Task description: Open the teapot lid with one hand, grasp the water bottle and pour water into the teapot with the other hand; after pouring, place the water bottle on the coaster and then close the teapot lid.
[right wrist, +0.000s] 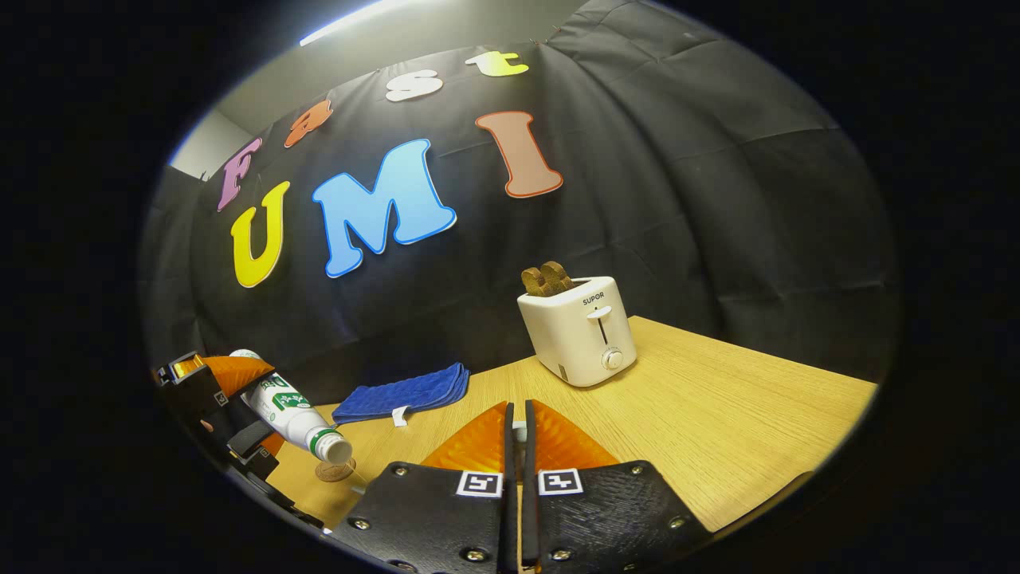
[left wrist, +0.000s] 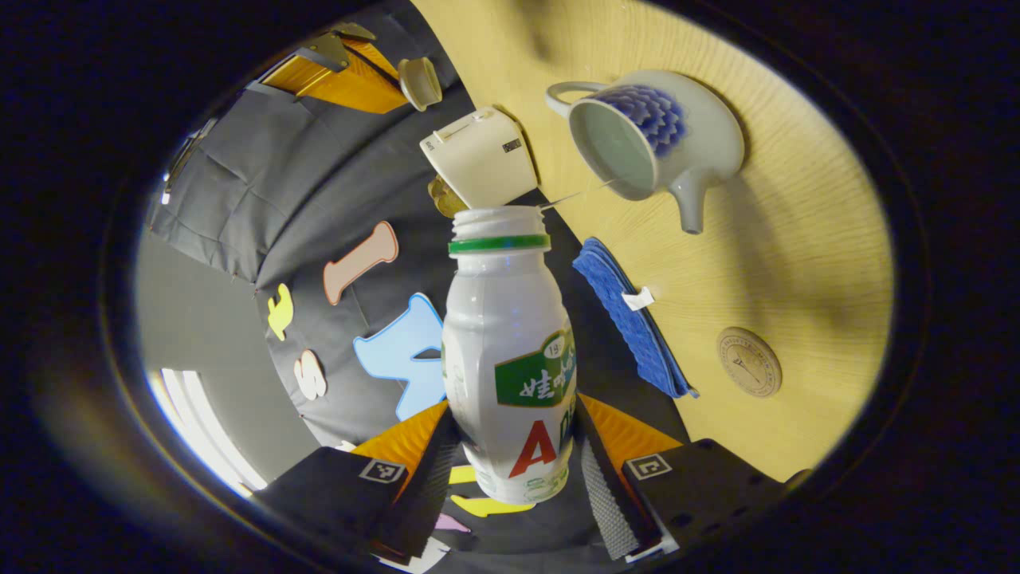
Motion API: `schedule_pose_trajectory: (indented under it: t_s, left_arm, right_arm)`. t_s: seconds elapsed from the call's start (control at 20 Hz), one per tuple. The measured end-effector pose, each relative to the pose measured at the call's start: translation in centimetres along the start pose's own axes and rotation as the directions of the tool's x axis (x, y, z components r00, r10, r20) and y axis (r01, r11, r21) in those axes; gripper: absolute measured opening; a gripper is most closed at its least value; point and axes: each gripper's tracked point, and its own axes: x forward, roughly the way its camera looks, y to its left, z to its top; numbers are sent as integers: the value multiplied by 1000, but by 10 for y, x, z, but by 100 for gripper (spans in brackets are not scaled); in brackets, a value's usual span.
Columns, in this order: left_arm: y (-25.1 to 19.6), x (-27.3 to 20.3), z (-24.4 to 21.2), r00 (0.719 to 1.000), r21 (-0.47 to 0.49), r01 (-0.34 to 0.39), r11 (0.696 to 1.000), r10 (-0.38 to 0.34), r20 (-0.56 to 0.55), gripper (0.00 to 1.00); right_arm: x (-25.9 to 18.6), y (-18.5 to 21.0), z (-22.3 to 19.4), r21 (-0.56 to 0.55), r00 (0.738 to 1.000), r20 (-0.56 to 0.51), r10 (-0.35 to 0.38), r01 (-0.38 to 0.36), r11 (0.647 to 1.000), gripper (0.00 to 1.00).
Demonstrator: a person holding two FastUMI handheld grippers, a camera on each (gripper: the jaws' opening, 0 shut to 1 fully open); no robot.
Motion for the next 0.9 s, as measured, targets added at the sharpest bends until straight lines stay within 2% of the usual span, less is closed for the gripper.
schedule_pose_trajectory:
  t_s: [0.15, 0.2, 0.35, 0.45, 0.55, 0.7, 0.75, 0.8, 0.85, 0.9]
  left_arm:
    - [-1, -1, -1, 1000, -15, 1, 1000, -1, 0, 90]
    - [-2, -2, -1, 1000, -41, 10, 999, -10, 1, 80]
    - [-16, -3, -3, 998, -175, 61, 983, -61, 6, 90]
    - [-27, -5, -2, 995, -279, 97, 955, -97, 12, 90]
    - [-42, -8, -2, 990, -409, 140, 902, -142, 25, 90]
    - [-55, -12, -1, 981, -582, 175, 794, -188, 39, 91]
    - [-57, -14, -2, 980, -622, 177, 763, -194, 41, 85]
    - [-60, -14, -3, 979, -664, 176, 727, -198, 43, 84]
    - [-63, -16, -4, 978, -705, 177, 687, -206, 45, 90]
    - [-65, -17, -4, 976, -742, 175, 647, -211, 47, 90]
  right_arm:
    - [0, 1, -1, 0, 1000, -3, 1, -1, 1000, 2]
    - [1, 1, -2, 0, 1000, -4, 1, -1, 1000, 2]
    - [0, 1, 0, 1, 1000, 0, 5, -5, 1000, 2]
    - [0, 1, 0, 3, 1000, 5, 4, -4, 1000, 2]
    - [-1, 0, 1, 5, 1000, 7, 4, -4, 1000, 2]
    - [1, 1, -1, 6, 1000, 1, 8, -8, 1000, 2]
    - [1, 2, -2, 4, 1000, -2, 11, -11, 1000, 2]
    - [1, 3, -2, 3, 1000, -5, 16, -16, 1000, 2]
    - [2, 5, -4, 0, 1000, -9, 22, -22, 1000, 2]
    - [1, 7, -5, -5, 1000, -12, 28, -28, 1000, 2]
